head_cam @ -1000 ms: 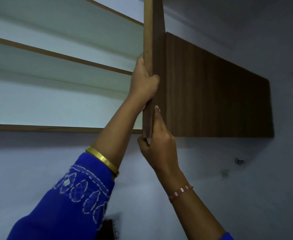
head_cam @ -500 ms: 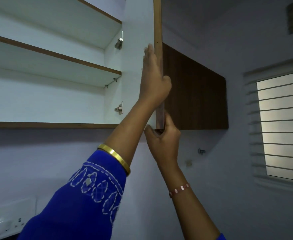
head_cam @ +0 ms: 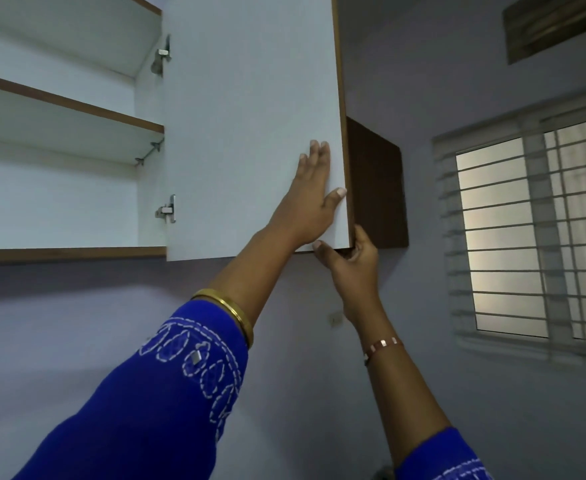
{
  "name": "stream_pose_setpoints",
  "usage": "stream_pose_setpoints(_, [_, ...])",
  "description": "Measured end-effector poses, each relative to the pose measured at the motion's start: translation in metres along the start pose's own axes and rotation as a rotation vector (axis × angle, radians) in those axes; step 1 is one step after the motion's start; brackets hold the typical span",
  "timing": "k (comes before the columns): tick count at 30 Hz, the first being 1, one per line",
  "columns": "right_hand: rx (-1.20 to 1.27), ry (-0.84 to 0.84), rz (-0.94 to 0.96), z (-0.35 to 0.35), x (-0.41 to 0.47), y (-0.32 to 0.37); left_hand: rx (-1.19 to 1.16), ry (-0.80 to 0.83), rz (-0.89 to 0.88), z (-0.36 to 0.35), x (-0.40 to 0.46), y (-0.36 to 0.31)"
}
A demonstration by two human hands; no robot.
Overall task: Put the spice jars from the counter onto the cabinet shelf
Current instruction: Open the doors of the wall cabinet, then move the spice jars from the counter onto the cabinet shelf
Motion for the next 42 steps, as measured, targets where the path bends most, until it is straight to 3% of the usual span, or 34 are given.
stream_pose_setpoints(6, [0.016, 0.022, 0.015, 0.004, 0.006, -0.01, 0.017, -0.063, -0.033, -0.01, 0.005, 0.004])
stream_pose_setpoints(10, [0.081, -0.057, -0.02, -0.001, -0.006, -0.016, 0.016, -0.079, -0.034, -0.004, -0.002, 0.004])
stream_pose_setpoints(14, [-0.097, -0.107, -0.015, -0.017, -0.028, -0.026, 0.016, -0.109, -0.033, 0.004, -0.026, 0.012])
stream_pose_setpoints(20, [-0.299, 0.058, 0.028, -0.093, -0.066, -0.054, 0.12, -0.113, 0.053, 0.028, -0.097, 0.058])
stream_pose_setpoints(24, [-0.304, 0.263, 0.041, -0.201, -0.155, -0.049, 0.286, -0.119, 0.25, 0.11, -0.202, 0.109])
stream_pose_setpoints(26, [-0.331, 0.336, 0.033, -0.222, -0.171, -0.043, 0.326, -0.142, 0.263, 0.132, -0.222, 0.122])
stream_pose_setpoints(32, [-0.363, 0.327, 0.17, -0.26, -0.168, -0.017, 0.436, -0.187, 0.313, 0.178, -0.243, 0.126])
stream_pose_setpoints(42, [-0.308, 0.54, 0.135, -0.386, -0.316, 0.011, 0.557, -0.253, 0.615, 0.3, -0.424, 0.166])
Point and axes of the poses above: each hand's wrist, its own x-axis towards the middle knuckle, its own z-axis out of the back of the hand, y = z × x, the point moved 9 cm from there along x, towards the middle knuckle, and after that the axes turned 1 degree about y, right-handed, at the moved point
